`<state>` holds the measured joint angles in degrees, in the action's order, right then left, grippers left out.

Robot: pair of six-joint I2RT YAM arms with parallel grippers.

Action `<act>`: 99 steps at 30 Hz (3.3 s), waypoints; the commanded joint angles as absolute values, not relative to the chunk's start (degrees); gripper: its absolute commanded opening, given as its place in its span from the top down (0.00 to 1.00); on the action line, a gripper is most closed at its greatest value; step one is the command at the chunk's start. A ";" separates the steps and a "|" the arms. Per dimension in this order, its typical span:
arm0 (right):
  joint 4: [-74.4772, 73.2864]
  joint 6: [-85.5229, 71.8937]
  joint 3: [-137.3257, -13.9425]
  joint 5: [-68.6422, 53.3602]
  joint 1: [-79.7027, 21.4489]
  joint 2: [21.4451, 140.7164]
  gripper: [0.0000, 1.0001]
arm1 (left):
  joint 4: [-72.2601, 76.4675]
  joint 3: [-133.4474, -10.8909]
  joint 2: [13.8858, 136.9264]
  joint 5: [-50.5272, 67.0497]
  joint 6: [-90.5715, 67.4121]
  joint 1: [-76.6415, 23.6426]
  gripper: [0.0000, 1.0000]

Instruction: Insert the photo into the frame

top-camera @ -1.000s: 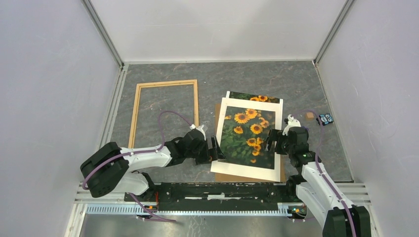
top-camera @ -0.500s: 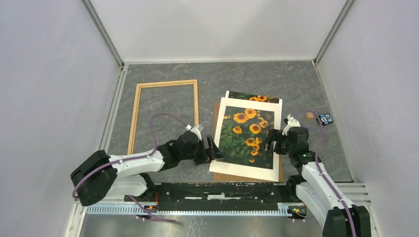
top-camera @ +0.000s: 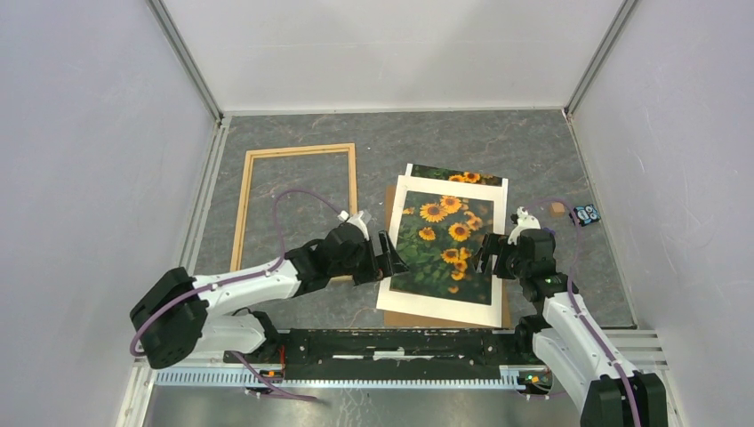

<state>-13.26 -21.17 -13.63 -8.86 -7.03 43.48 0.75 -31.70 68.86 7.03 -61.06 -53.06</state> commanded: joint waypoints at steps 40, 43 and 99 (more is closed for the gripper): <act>-11.78 -22.30 -11.92 -12.55 -7.29 43.21 0.02 | 3.34 -36.78 71.46 15.24 -63.30 -47.36 0.11; -11.82 -22.02 -11.82 -12.23 -7.28 43.06 0.02 | 6.65 -34.81 71.50 16.92 -65.62 -46.18 0.14; -10.88 -21.17 -11.11 -11.60 -7.23 44.38 0.02 | -9.67 -43.36 73.80 12.13 -55.93 -48.16 0.00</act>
